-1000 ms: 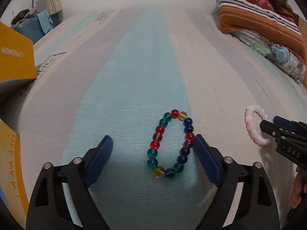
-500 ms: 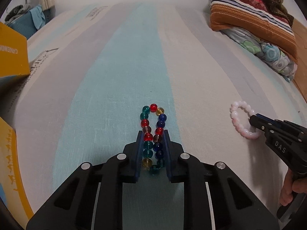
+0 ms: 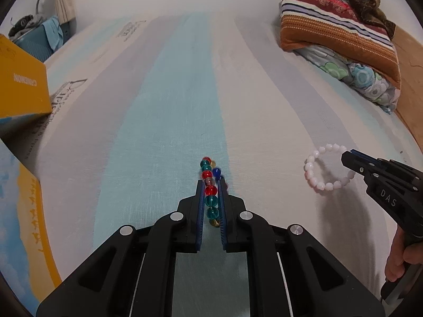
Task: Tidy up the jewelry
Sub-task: 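Grasp the multicolour bead bracelet with the left tool while the right tool grasps the pink bracelet, then carry both bracelets into the white box and open both tools to release them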
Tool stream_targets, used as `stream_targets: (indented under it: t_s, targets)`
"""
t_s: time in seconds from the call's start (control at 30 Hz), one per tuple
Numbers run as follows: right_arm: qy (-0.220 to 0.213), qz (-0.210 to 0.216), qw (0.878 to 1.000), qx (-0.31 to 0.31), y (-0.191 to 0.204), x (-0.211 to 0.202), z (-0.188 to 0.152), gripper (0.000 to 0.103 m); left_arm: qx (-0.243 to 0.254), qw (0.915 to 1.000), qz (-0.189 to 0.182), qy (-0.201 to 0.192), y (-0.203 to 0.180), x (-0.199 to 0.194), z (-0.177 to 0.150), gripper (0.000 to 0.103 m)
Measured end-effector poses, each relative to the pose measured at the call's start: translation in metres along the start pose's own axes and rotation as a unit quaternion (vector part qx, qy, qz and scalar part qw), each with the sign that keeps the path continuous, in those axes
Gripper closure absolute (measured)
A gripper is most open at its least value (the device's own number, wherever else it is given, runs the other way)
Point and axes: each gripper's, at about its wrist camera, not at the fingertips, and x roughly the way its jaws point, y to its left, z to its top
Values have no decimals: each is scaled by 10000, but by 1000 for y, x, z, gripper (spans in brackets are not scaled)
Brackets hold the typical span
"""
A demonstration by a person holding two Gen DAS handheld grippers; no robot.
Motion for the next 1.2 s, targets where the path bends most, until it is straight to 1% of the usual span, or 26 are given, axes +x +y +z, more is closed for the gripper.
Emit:
stream_targets:
  t_s: [0.37,0.67,0.97,1.2]
  targets:
    - [-197,56,9998,1,0,-32,-1,92,114,9998,-27,-173,-12,-35,5,94]
    - [-302,84,9995,18,2,-57,-8,92,172,9994,22,-313,-16,-62,2,94]
    - [-442,69,9990,14,10,-88,-16,92,201,9986,100,-481,-14,-100,-7,94]
    - [-562,90,9984,-28,29,-115,-31,92,216,9977,211,-608,-4,-136,-21,94]
